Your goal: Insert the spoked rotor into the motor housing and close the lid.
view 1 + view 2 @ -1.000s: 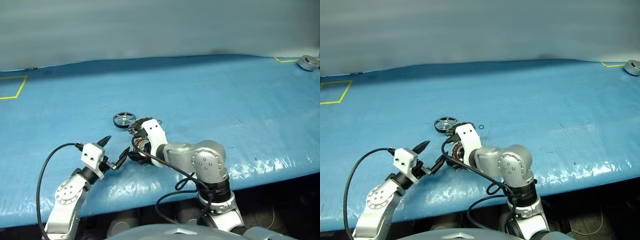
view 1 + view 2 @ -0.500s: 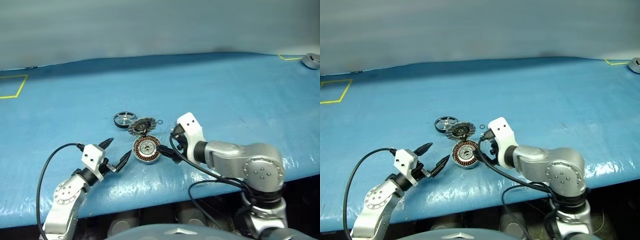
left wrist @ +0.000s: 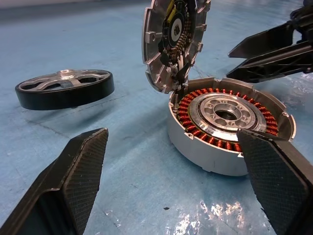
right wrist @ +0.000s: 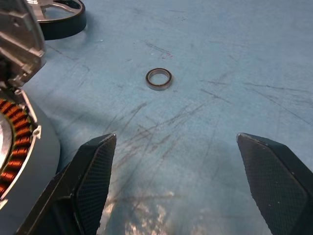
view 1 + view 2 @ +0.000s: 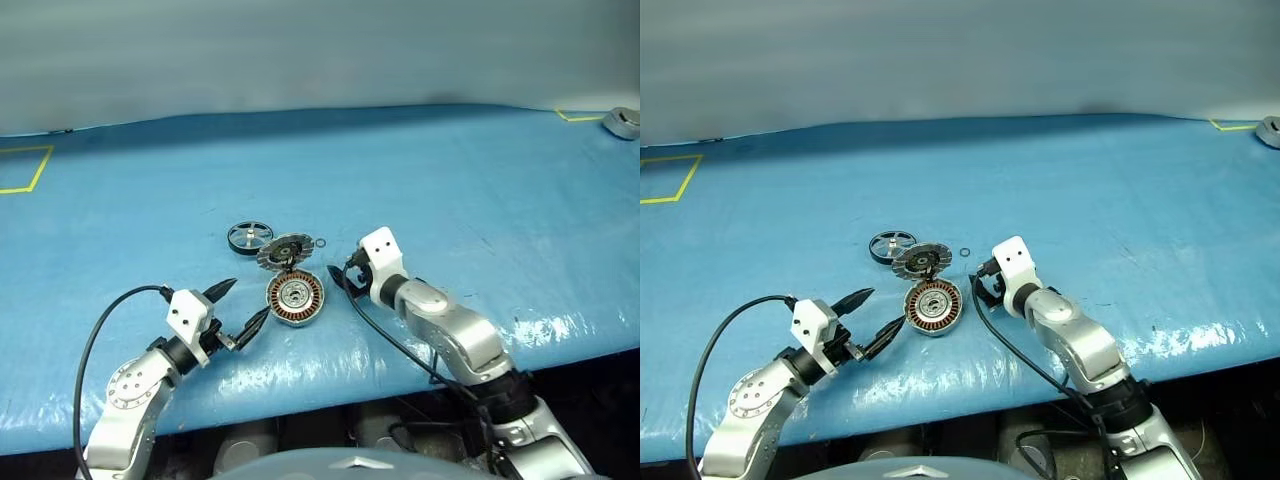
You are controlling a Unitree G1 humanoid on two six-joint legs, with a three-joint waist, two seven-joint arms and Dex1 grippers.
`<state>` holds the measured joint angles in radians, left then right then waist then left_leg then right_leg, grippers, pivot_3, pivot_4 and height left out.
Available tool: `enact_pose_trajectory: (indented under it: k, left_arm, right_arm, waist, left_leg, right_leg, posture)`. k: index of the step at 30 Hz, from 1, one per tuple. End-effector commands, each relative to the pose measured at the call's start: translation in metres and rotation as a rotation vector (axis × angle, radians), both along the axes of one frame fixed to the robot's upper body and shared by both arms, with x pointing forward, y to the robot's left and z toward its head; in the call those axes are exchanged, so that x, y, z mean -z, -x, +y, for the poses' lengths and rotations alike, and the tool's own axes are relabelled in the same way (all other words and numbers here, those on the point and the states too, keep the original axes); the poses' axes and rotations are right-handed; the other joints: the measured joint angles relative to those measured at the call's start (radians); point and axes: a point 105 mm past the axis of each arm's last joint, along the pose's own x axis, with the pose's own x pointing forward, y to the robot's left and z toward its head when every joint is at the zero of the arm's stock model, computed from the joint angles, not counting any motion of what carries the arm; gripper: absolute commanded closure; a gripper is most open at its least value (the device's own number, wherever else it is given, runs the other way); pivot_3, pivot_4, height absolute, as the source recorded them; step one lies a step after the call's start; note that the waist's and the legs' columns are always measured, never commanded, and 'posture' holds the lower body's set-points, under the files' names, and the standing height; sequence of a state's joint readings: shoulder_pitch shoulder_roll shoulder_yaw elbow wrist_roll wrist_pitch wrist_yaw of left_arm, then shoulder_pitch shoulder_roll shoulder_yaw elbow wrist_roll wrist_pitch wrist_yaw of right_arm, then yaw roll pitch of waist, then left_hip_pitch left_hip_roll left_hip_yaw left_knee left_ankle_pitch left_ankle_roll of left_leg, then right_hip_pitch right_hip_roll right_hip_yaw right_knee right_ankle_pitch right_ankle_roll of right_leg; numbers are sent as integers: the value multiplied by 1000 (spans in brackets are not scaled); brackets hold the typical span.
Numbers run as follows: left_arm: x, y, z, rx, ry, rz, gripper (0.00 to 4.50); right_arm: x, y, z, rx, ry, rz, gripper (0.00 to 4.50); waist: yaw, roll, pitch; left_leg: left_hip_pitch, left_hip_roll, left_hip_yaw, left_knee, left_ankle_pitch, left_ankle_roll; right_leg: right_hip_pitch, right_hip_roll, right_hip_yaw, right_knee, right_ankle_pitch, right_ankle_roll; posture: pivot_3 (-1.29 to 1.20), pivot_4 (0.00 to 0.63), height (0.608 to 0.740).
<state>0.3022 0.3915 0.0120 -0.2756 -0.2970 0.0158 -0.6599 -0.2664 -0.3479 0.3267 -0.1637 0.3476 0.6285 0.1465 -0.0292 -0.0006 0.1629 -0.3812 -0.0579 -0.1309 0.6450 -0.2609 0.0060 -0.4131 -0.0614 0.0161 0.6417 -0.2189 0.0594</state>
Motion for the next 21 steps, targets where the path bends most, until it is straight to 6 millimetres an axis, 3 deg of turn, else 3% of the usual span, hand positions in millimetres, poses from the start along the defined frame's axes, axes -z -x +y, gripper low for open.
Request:
enact_pose_trajectory:
  k: [1,7,21]
  left_arm:
    - [-8,3,-2,19,8,-27,0]
    - [-3,6,1,9,12,-19,0]
    - [1,4,1,15,16,-18,0]
  right_arm:
    - [-8,-11,14,-34,-35,-55,345]
    - [4,-19,33,-69,-37,-46,345]
    - [27,-39,41,-69,50,-68,345]
  waist:
    - [1,0,0]
    - [3,0,0]
    - [-5,1,0]
  left_leg:
    - [0,0,0,0,0,0]
    - [0,0,0,0,0,0]
    - [4,0,1,1,1,-2]
  right_leg:
    - [0,0,0,0,0,0]
    - [0,0,1,0,0,-1]
    - [2,1,1,2,2,-2]
  posture:
    - [0,150,740]
    - [0,150,740]
    - [0,150,740]
